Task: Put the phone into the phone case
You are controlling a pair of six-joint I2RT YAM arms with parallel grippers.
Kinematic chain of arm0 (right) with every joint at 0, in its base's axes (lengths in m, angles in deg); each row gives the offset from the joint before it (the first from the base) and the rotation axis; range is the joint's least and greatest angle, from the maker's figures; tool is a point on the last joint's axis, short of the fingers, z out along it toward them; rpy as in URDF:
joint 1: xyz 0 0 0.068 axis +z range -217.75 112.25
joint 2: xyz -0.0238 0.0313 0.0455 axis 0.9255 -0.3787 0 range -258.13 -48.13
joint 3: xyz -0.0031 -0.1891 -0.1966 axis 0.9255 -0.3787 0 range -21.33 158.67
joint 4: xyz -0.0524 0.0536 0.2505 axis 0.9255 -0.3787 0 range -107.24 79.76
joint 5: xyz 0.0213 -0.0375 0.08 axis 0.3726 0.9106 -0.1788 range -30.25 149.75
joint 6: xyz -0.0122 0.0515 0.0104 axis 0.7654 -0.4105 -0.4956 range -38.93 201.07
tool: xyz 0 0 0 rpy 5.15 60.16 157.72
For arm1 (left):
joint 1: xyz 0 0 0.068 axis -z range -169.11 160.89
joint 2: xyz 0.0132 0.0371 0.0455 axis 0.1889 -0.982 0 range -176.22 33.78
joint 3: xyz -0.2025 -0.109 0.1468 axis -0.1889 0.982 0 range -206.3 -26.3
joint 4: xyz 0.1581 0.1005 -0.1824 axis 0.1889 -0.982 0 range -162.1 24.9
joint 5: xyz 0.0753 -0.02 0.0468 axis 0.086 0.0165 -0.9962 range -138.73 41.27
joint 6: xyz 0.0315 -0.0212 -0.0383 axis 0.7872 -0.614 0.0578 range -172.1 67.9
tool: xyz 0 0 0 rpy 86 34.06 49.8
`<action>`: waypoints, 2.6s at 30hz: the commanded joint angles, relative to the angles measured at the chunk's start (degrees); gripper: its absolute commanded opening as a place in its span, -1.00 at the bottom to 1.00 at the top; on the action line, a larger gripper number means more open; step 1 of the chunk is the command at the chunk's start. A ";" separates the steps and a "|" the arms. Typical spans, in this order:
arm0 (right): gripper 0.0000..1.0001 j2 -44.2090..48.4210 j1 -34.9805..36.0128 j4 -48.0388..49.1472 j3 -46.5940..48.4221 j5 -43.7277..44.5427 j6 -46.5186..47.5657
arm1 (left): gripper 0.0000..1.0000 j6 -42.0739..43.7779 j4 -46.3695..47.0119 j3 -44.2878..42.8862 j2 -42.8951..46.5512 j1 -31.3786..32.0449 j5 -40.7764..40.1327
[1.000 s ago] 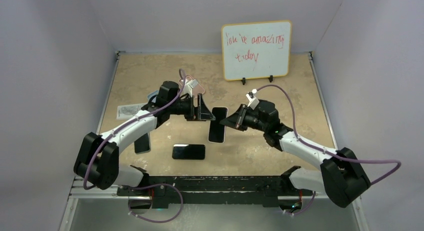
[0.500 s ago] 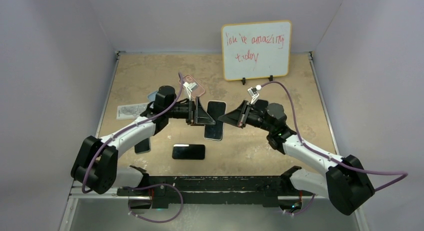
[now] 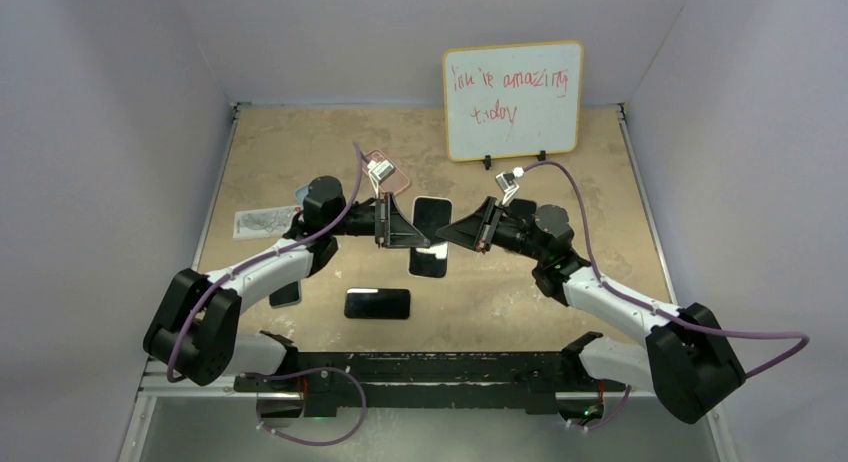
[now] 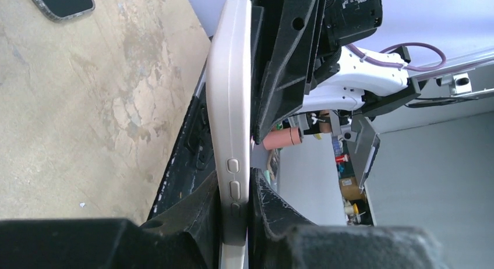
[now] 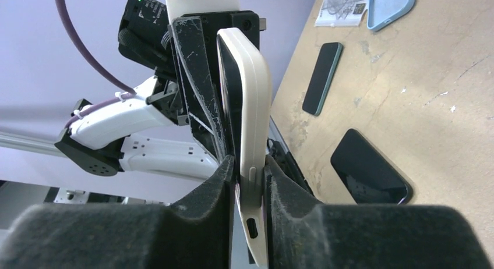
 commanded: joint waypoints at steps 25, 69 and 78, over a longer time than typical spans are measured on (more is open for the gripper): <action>-0.05 0.80 0.42 1.52 -3.41 -9.26 1.56 | -1.00 8.10 -0.80 -2.44 5.18 0.42 -9.27; 0.33 9.88 0.32 -20.95 9.42 -2.72 11.42 | -1.00 17.25 -3.12 -1.05 8.44 1.71 6.12; 0.12 9.60 0.31 -20.52 11.31 -2.28 11.61 | -1.00 18.37 -4.87 -1.02 7.44 1.80 7.01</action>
